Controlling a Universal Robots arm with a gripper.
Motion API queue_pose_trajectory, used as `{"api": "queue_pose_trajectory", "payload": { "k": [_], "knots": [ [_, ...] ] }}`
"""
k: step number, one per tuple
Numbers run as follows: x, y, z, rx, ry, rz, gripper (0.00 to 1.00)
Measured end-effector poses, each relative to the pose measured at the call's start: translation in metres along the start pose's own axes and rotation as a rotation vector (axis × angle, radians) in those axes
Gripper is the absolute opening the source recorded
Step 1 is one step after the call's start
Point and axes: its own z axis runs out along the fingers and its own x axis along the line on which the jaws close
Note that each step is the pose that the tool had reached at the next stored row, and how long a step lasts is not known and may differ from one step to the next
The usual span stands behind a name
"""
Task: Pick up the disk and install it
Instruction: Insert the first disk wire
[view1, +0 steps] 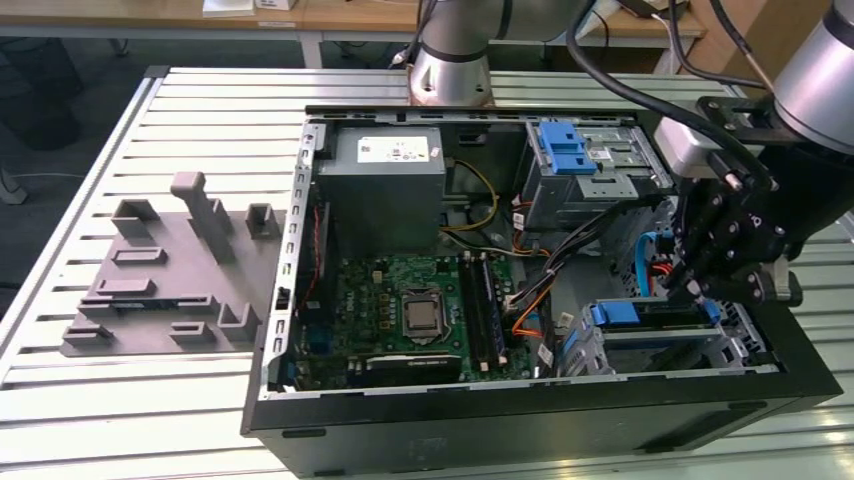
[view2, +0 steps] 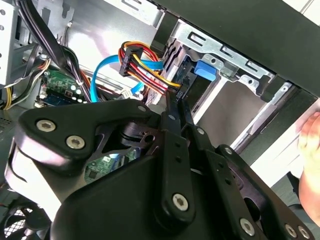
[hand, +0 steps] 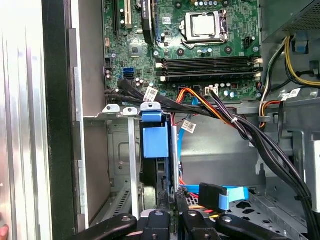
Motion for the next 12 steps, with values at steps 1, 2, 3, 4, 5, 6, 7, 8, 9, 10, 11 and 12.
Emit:
{"api": "queue_pose_trajectory", "payload": {
  "k": [1,2,3,4,5,6,7,8,9,10,11,12],
  "knots": [
    [0.0002,0.0000,0.0001,0.0001,0.0011,0.000,0.16],
    [0.0006,0.0000,0.0003,0.0001,0.0016,0.000,0.16],
    [0.0008,0.0000,0.0004,0.0002,0.0020,0.000,0.16],
    [0.0010,0.0001,0.0006,0.0002,0.0022,0.000,0.16],
    [0.0012,0.0001,0.0008,0.0002,0.0024,0.000,0.16],
    [0.0013,0.0001,0.0009,0.0002,0.0026,0.000,0.16],
    [0.0013,0.0002,0.0011,0.0002,0.0027,0.000,0.16],
    [0.0013,0.0004,0.0015,0.0002,0.0026,0.000,0.16],
    [0.0013,0.0005,0.0018,0.0002,0.0026,0.000,0.16],
    [0.0013,0.0006,0.0022,0.0000,0.0027,0.000,0.16],
    [0.0013,0.0006,0.0026,-0.0001,0.0028,0.000,0.16],
    [0.0013,0.0006,0.0030,-0.0001,0.0028,0.000,0.16]
  ]
}}
